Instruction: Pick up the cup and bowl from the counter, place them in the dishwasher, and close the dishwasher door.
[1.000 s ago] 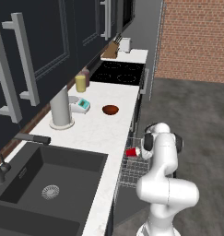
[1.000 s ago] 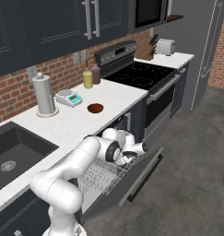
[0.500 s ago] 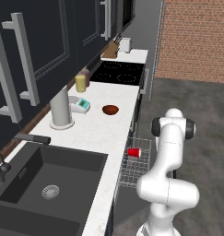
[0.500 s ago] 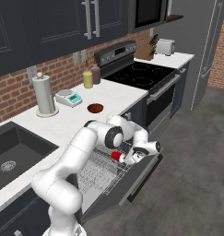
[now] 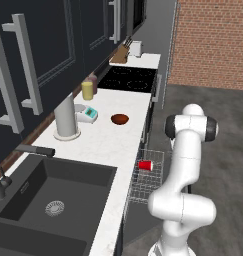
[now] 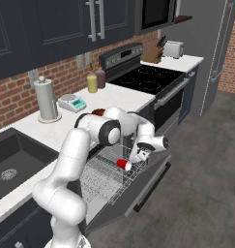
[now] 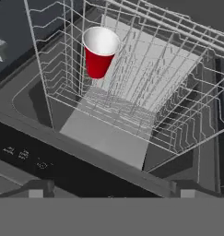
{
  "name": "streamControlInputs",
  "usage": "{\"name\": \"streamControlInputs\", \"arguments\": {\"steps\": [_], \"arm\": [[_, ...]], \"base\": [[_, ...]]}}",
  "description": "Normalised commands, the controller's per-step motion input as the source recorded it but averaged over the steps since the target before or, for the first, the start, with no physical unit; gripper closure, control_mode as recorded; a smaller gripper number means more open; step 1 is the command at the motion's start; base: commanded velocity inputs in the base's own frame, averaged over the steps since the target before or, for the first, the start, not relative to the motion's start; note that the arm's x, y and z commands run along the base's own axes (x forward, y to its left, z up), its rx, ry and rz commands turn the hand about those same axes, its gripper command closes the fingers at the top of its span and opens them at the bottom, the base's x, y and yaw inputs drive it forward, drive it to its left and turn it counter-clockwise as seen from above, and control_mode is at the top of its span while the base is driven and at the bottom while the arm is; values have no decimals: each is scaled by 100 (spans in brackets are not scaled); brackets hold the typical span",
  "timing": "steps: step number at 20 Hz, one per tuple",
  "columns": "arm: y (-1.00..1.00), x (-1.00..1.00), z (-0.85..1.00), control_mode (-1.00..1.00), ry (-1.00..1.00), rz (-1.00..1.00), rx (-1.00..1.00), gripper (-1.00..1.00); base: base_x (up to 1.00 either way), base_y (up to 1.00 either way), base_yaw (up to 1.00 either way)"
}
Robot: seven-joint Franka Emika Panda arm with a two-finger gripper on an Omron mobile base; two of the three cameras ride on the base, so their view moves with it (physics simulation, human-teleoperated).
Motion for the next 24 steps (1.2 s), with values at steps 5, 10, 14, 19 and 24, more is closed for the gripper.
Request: {"name": "streamControlInputs", "arguments": {"steps": [5,10,14,19,24], "arm": [[13,0,100,-100,-30,30,-21,-100],[17,1,96,-100,-28,31,-27,-100],[26,6,66,-100,-23,31,-29,-100],[47,0,30,-100,-15,28,-30,-100],[59,0,2,-100,-9,19,-26,-100]], "base": [[0,0,0],[0,0,0],[0,0,0],[0,0,0],[0,0,0]]}}
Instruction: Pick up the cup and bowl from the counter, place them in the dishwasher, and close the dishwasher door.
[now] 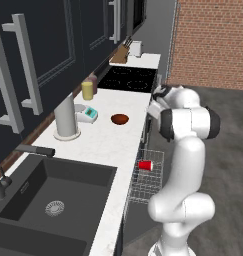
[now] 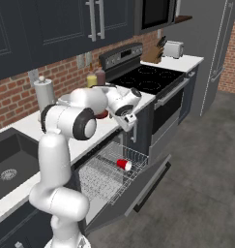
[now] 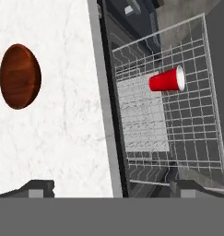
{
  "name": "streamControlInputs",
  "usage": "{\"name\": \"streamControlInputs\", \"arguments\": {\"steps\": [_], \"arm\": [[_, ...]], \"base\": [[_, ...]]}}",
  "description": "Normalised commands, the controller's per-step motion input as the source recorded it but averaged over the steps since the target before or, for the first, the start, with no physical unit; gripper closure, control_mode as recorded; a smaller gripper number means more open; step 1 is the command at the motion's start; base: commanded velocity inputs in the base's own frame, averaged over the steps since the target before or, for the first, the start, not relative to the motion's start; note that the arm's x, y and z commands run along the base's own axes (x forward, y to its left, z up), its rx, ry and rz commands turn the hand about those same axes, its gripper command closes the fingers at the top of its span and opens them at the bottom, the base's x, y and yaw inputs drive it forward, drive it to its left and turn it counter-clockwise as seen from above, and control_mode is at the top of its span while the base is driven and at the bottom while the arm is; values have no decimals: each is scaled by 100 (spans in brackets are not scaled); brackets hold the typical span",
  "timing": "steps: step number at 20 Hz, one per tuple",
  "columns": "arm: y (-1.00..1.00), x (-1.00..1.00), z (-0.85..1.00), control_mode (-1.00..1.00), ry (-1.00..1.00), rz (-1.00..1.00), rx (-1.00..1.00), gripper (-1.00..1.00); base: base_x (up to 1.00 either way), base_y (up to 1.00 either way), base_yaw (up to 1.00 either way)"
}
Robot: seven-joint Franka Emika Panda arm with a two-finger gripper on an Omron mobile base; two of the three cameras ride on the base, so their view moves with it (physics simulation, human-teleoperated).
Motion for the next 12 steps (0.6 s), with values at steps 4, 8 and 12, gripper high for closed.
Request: {"name": "streamControlInputs", "arguments": {"steps": [4,8,12], "arm": [[54,0,0,-100,-1,8,-17,-100],[39,11,0,-100,0,1,-5,-100],[18,34,0,-100,0,0,0,-100]], "base": [[0,0,0],[0,0,0],[0,0,0]]}}
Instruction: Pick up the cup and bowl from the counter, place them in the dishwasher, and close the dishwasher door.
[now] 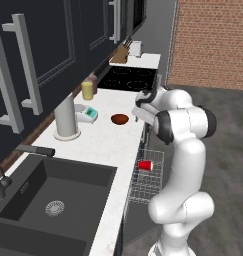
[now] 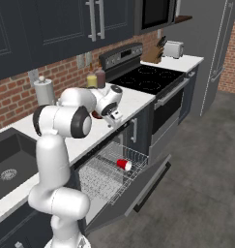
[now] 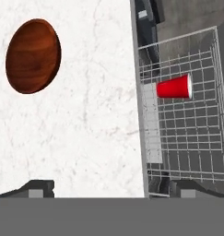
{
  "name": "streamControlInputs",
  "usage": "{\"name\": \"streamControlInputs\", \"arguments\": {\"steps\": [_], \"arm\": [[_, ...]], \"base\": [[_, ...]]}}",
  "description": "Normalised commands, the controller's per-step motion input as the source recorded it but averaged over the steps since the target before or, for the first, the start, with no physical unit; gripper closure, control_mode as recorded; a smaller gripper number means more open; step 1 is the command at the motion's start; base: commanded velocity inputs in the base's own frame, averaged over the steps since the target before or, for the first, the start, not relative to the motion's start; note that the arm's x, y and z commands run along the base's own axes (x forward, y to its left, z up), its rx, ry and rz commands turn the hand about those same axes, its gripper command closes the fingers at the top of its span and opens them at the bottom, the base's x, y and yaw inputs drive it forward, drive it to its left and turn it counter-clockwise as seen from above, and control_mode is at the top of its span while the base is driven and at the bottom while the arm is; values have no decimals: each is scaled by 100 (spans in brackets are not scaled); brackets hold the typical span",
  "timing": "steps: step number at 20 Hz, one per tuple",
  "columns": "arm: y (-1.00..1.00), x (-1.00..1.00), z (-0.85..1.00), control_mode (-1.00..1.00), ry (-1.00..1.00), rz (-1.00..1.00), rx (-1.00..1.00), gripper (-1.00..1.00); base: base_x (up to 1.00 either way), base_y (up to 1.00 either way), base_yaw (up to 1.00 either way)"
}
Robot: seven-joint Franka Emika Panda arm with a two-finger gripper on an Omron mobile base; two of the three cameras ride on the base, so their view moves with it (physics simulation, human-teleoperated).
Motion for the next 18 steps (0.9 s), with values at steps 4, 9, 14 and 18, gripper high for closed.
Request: {"name": "streamControlInputs", "arguments": {"steps": [4,9,14,18], "arm": [[5,38,0,-100,1,0,0,-100],[2,34,0,-100,1,0,0,-100],[19,27,-6,-100,0,0,0,-100],[30,20,-7,-100,1,0,0,-100]], "base": [[0,0,0],[0,0,0],[0,0,0],[0,0,0]]}}
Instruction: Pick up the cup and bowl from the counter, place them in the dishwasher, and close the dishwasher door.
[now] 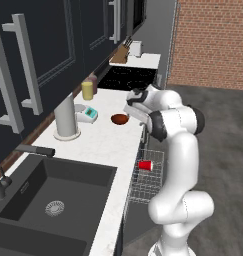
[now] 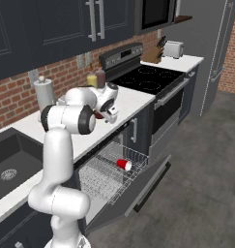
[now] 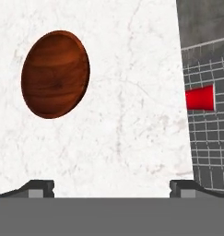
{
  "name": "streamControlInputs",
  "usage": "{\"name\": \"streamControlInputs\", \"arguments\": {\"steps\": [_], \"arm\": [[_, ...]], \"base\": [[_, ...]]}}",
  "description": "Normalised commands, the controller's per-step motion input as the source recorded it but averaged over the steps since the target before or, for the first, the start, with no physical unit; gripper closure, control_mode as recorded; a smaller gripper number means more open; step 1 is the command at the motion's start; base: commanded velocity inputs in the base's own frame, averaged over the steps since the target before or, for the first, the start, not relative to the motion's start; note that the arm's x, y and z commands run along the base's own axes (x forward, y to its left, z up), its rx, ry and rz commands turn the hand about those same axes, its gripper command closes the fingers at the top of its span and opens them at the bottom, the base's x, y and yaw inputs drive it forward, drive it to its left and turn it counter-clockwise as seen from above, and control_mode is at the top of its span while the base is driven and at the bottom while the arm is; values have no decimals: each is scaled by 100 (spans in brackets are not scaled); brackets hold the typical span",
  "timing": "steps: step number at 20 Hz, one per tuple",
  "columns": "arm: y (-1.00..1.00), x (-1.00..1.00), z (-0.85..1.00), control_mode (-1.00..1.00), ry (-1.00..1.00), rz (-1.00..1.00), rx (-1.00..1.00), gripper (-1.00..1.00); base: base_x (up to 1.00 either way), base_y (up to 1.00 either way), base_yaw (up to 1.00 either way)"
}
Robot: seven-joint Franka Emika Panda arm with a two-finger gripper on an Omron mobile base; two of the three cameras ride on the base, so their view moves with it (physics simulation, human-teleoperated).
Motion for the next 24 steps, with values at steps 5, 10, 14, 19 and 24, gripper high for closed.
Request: {"name": "streamControlInputs", "arguments": {"steps": [5,10,14,19,24], "arm": [[26,24,-15,-100,2,0,0,-100],[5,16,-21,-100,4,-2,-2,-100],[0,17,-23,-100,3,-7,-4,-100],[0,37,-20,-100,3,-8,-1,-100],[1,45,-10,-100,1,-5,0,-100]], "base": [[0,0,0],[0,0,0],[0,0,0],[0,0,0],[0,0,0]]}}
